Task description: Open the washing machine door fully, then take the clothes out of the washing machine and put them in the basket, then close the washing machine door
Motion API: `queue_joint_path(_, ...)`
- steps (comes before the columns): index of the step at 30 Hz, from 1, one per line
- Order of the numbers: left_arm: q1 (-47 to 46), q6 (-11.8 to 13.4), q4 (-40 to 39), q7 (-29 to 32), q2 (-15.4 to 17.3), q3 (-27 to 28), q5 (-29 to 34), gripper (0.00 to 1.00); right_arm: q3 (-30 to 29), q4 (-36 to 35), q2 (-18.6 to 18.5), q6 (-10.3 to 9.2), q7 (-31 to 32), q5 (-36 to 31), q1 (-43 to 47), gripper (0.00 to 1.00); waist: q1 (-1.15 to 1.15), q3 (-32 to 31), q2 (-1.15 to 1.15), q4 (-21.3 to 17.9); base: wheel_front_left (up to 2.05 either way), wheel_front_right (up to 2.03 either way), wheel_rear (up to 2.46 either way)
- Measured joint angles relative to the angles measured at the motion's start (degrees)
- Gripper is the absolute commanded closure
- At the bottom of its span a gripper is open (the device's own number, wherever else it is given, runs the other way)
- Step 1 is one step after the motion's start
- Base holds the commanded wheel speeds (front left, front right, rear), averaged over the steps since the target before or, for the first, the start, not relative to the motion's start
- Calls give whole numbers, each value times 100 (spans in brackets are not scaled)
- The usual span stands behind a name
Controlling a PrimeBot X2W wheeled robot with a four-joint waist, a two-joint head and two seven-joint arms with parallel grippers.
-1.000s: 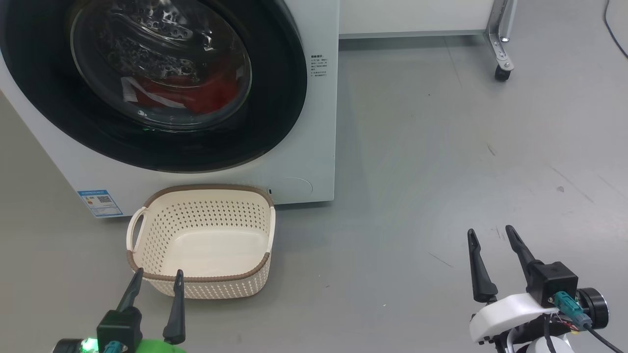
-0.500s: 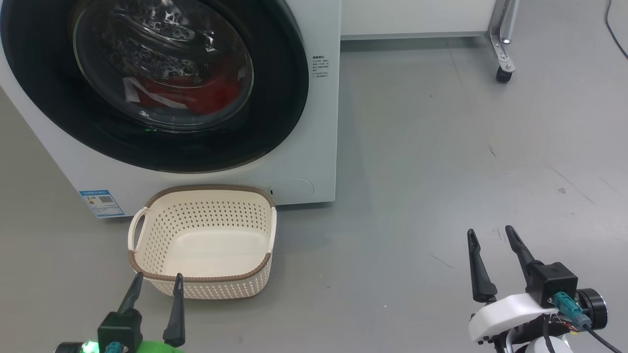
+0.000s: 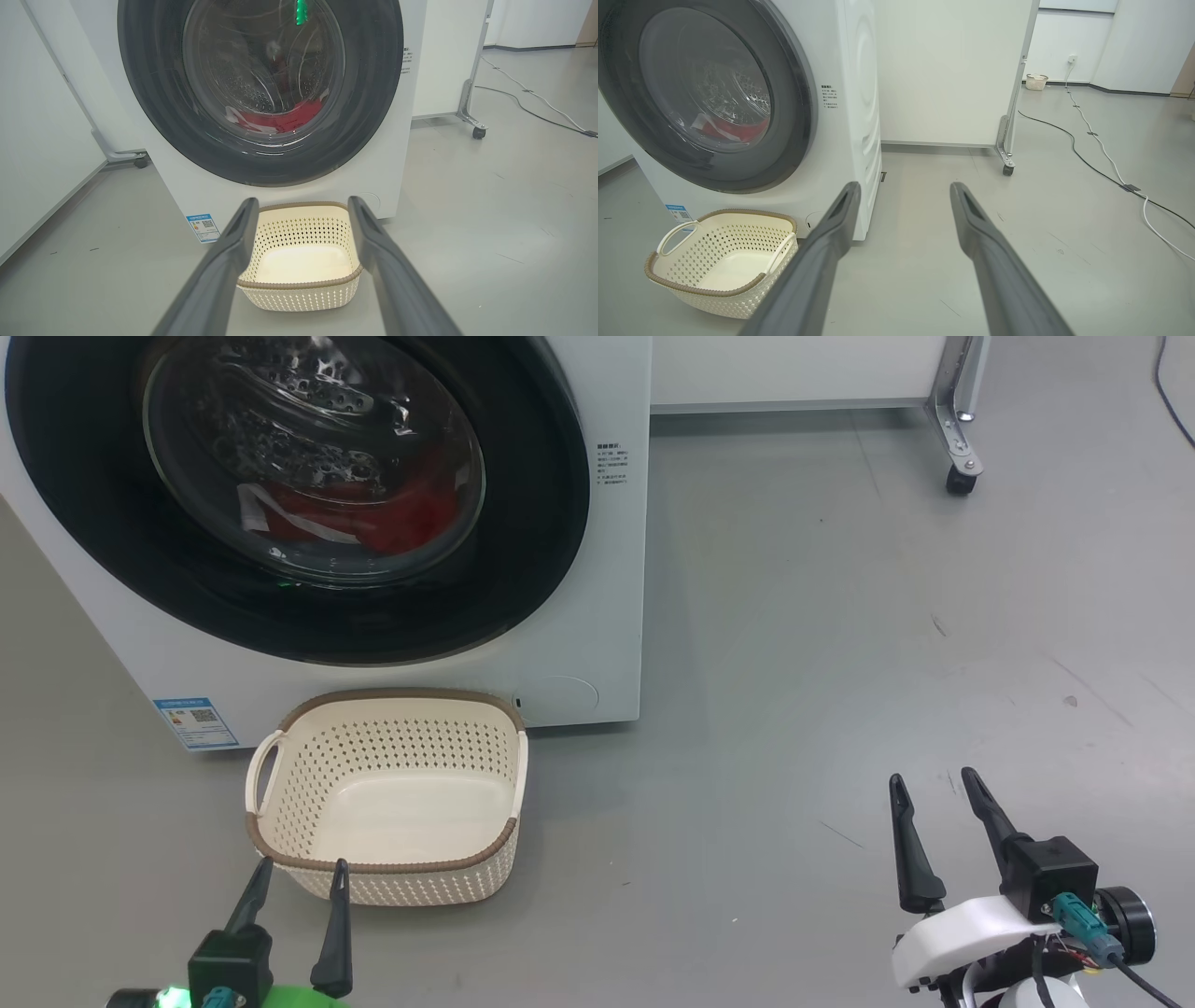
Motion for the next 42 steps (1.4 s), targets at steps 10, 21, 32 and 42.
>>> queue_joint_path(10,-16,-42,10,0,-20,10,4,0,1,36,0,0,-26,0,-3,0,0,-6,0,18,0,0,0)
queue_joint_path(21,-19,-86,25,0,-42,42,40,0,5,60,0,0,-51,-1,-8,0,0,-11,0,34,0,0,0)
queue_joint_path(32,-44,-94,8,0,-73,108,54,0,-67,-14,19,11,-75,167,-59,100,0,82,0,67,0,0,0)
queue_joint_path(42,-287,-154,-167,-9,-77,122,54,0,-477,-225,207,313,211,1363,-691,100,0,479,0,139,0,0,0)
